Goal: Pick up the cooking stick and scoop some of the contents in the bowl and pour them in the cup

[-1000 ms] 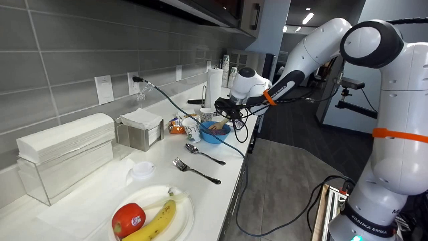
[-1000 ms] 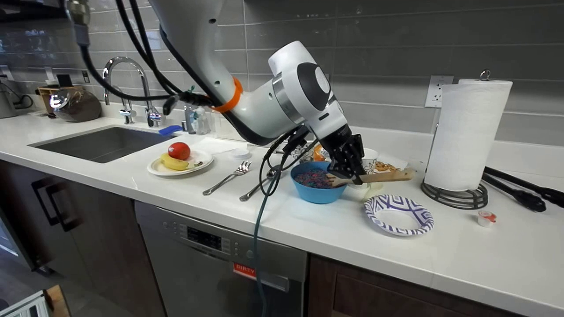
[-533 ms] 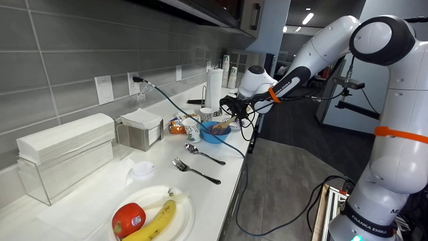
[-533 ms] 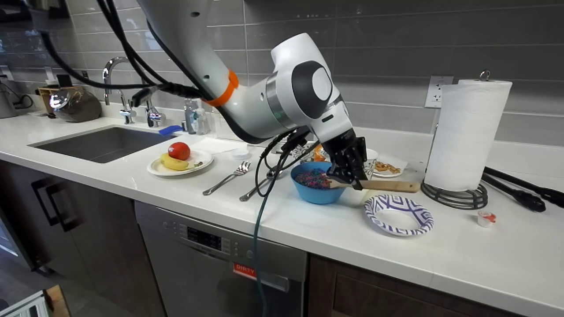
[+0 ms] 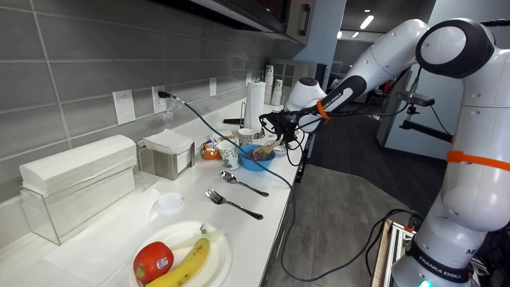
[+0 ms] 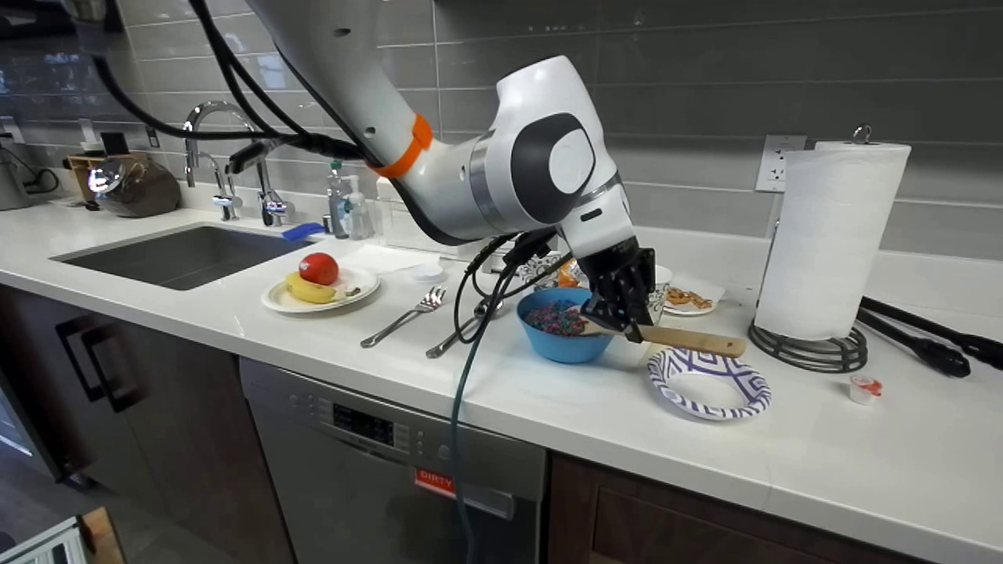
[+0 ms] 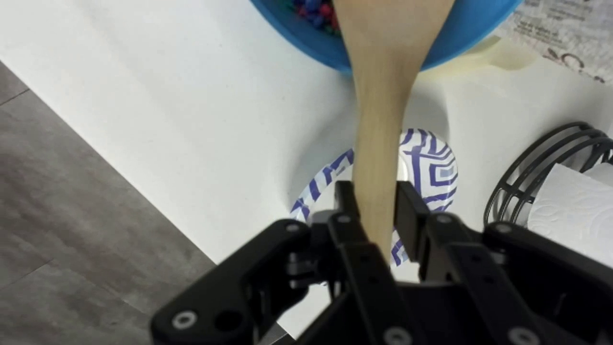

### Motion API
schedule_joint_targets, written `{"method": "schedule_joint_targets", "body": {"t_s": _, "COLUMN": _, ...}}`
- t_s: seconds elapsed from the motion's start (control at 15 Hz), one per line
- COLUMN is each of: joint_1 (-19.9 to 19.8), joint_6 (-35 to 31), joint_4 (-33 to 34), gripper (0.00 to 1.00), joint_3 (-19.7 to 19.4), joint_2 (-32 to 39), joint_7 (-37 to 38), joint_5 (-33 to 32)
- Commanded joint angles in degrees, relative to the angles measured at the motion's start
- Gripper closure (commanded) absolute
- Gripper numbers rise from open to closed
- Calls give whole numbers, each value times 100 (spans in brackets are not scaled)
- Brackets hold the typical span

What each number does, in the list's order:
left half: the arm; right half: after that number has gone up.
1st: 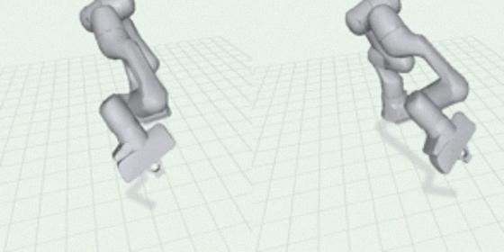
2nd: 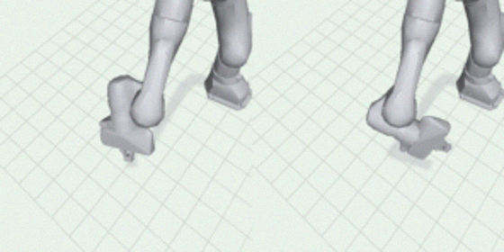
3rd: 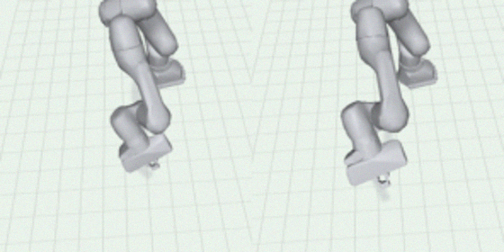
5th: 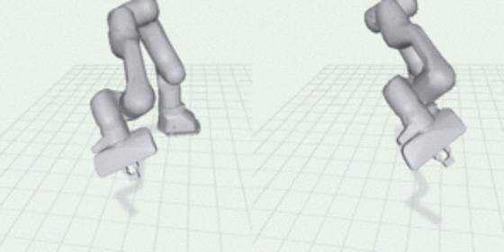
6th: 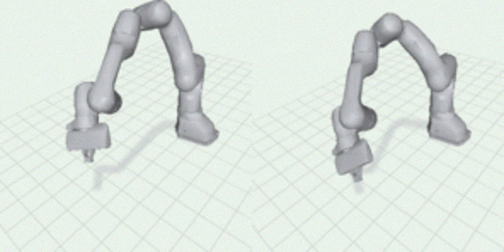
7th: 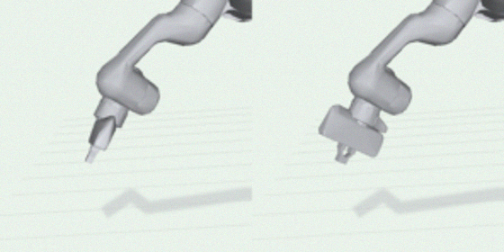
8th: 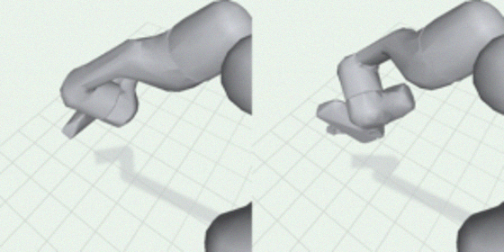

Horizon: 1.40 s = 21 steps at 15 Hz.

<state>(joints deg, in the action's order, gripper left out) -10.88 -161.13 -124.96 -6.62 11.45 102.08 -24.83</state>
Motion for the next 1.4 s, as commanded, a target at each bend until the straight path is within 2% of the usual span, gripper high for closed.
{"method": "schedule_joint_targets", "body": {"t_s": 0.0, "joint_1": 164, "joint_6": -266, "joint_4": -20, "gripper": 94, "joint_3": -134, "joint_2": 138, "joint_7": -670, "joint_5": 980}}
{"method": "schedule_joint_targets", "body": {"t_s": 0.4, "joint_1": 129, "joint_6": -63, "joint_4": 115, "gripper": 94, "joint_3": -7, "joint_2": 162, "joint_7": -1808, "joint_5": 2566}}
{"method": "schedule_joint_targets", "body": {"t_s": 0.87, "joint_1": 40, "joint_6": 390, "joint_4": 327, "gripper": 94, "joint_3": 14, "joint_2": 19, "joint_7": -2785, "joint_5": 4026}}
{"method": "schedule_joint_targets", "body": {"t_s": 1.33, "joint_1": 15, "joint_6": 1214, "joint_4": 583, "gripper": 94, "joint_3": -109, "joint_2": -21, "joint_7": -3139, "joint_5": 4608}}
